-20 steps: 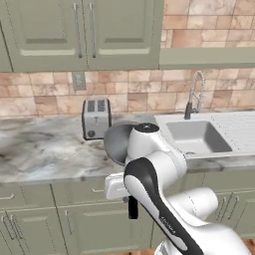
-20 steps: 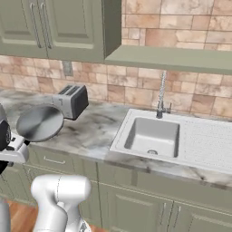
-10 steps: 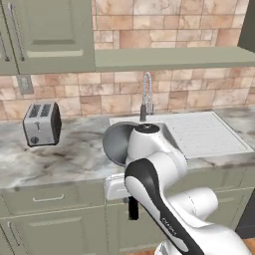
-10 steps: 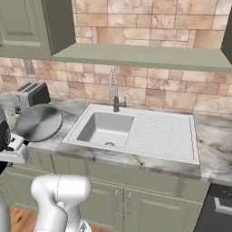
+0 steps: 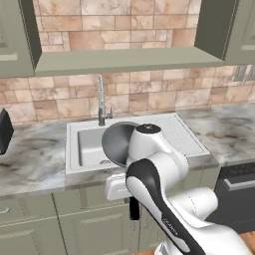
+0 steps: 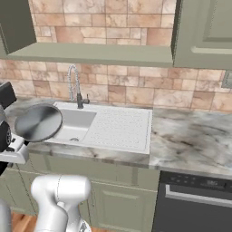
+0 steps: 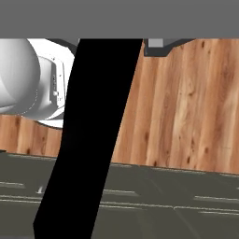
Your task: Move the pot and pan from the stove into the sink.
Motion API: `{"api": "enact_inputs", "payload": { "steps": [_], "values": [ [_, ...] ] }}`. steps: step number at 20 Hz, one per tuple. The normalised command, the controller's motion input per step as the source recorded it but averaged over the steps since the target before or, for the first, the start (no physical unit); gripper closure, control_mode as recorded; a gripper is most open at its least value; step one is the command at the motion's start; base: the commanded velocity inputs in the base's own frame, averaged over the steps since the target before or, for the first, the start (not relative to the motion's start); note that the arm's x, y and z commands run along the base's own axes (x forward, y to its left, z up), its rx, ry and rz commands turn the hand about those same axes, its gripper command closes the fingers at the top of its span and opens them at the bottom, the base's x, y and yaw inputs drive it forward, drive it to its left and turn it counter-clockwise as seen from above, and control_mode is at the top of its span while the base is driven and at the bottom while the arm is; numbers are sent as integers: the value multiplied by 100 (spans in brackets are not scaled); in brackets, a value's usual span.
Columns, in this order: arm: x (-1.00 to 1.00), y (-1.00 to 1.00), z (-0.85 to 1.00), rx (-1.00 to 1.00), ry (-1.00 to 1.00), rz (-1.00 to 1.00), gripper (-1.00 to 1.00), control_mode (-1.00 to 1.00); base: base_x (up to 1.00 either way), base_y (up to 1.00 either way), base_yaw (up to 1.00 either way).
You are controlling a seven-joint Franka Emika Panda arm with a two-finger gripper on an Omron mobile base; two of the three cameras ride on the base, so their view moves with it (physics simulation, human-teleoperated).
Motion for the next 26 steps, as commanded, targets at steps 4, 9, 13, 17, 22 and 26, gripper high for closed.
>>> {"api": "enact_inputs", "payload": {
  "steps": [4, 9, 13, 17, 22, 26],
  "values": [
    [0, 0, 0, 0, 1, 0, 100, -100, 0, -27, -6],
    [4, 0, 0, 0, 0, 0, 100, -100, 0, 0, 0],
    [38, 0, -1, 0, 6, 0, 100, -100, 0, 0, 0],
    [44, 0, -5, 0, 6, 1, 100, -100, 0, 0, 0],
    [49, -8, -3, 0, 6, 3, 100, -100, 0, 0, 0],
    [57, -10, -5, 0, 7, 6, 100, -100, 0, 0, 0]
  ]
}}
